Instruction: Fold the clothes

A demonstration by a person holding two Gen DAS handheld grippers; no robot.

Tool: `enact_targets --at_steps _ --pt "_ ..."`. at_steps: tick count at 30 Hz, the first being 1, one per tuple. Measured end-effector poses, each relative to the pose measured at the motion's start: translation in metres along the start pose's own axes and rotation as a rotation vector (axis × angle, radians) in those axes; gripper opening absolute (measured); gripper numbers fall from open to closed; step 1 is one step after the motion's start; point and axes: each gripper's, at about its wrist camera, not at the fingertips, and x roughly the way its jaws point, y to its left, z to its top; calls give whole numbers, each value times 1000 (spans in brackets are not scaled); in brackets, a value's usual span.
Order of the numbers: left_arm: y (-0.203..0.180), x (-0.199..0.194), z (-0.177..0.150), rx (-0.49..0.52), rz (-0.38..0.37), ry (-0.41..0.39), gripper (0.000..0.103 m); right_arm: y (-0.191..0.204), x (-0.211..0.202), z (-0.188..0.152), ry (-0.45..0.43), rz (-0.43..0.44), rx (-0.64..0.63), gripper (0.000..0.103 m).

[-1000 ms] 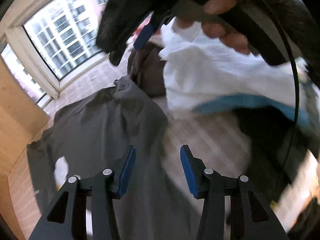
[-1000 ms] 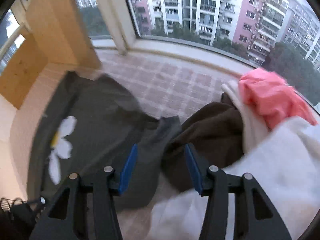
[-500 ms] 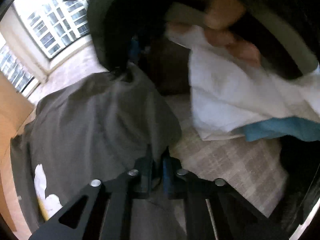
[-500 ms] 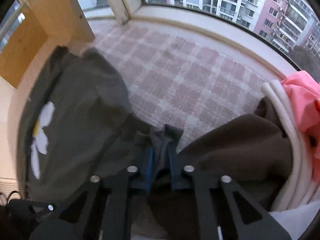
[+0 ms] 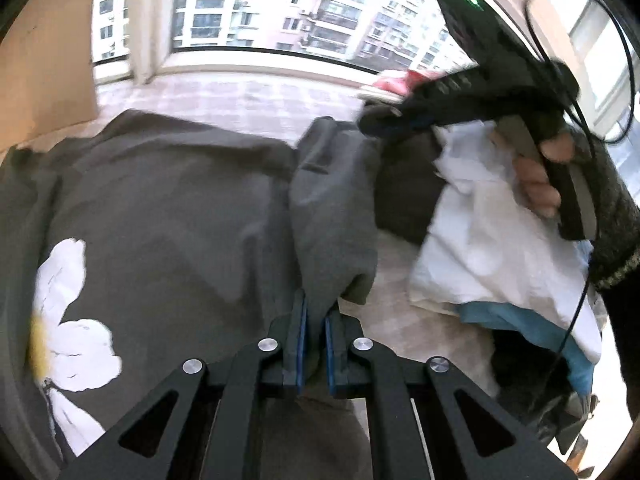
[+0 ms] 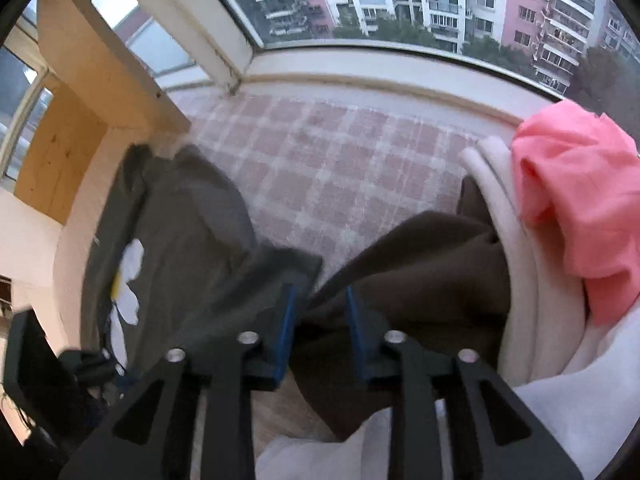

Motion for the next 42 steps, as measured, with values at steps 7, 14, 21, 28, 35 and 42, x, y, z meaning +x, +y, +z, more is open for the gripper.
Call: enact_targets --at_steps 7,14,21,28,35,42 --pt "10 0 -7 -29 56 23 26 15 23 8 32 26 -18 41" --pt "-33 0 -5 181 174 -28 41 21 53 13 88 34 -24 41" --pt "-58 43 10 348 237 14 20 8 37 11 46 111 42 5" --pt "-44 21 26 177 -4 -20 6 -4 1 1 -14 144 63 3" --pt "-48 -19 34 7 -298 -94 6 -19 -54 -6 -91 162 95 17" --pt "-4 -12 23 -96 -203 -93 6 -6 -7 -9 19 146 75 44"
